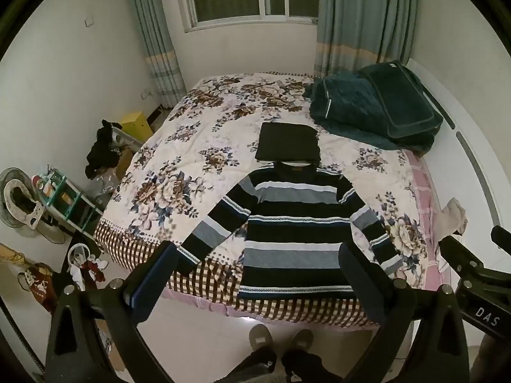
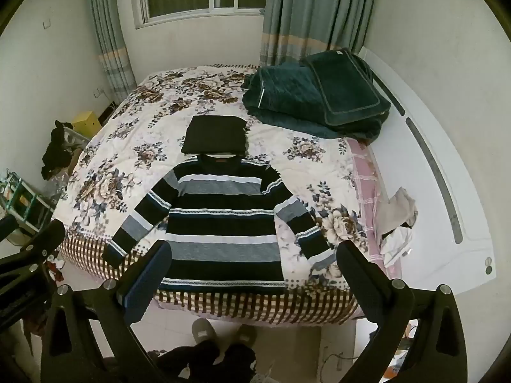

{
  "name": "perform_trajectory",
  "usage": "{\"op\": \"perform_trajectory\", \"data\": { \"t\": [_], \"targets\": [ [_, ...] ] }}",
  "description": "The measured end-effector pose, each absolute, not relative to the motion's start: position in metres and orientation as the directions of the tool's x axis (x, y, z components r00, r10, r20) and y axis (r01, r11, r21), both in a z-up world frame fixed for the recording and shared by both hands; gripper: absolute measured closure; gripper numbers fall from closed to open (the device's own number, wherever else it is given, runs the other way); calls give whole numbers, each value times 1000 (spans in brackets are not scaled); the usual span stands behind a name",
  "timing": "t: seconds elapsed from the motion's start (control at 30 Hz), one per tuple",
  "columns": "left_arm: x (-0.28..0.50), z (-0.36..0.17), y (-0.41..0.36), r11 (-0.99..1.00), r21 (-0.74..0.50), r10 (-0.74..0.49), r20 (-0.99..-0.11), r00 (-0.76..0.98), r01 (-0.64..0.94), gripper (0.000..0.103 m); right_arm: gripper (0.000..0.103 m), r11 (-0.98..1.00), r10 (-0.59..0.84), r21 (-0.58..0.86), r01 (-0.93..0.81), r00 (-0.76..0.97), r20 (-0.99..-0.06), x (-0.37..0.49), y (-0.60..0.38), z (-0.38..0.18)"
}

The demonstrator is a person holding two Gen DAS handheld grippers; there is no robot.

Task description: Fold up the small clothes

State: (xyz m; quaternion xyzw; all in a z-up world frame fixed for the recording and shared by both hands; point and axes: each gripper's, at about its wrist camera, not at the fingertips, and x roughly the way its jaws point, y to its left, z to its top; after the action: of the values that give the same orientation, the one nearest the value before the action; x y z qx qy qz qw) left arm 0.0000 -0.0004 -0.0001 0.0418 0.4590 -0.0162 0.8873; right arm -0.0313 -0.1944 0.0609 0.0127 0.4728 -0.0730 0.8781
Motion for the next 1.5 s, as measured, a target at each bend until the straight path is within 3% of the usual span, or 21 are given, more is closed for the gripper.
{"op": "perform_trajectory", "data": {
  "t": [1.5],
  "targets": [
    [-1,0,1,997,48,2,-813,583,63,0,0,989,-129,-64,137,546,-828,-24,-190,73]
  ]
}}
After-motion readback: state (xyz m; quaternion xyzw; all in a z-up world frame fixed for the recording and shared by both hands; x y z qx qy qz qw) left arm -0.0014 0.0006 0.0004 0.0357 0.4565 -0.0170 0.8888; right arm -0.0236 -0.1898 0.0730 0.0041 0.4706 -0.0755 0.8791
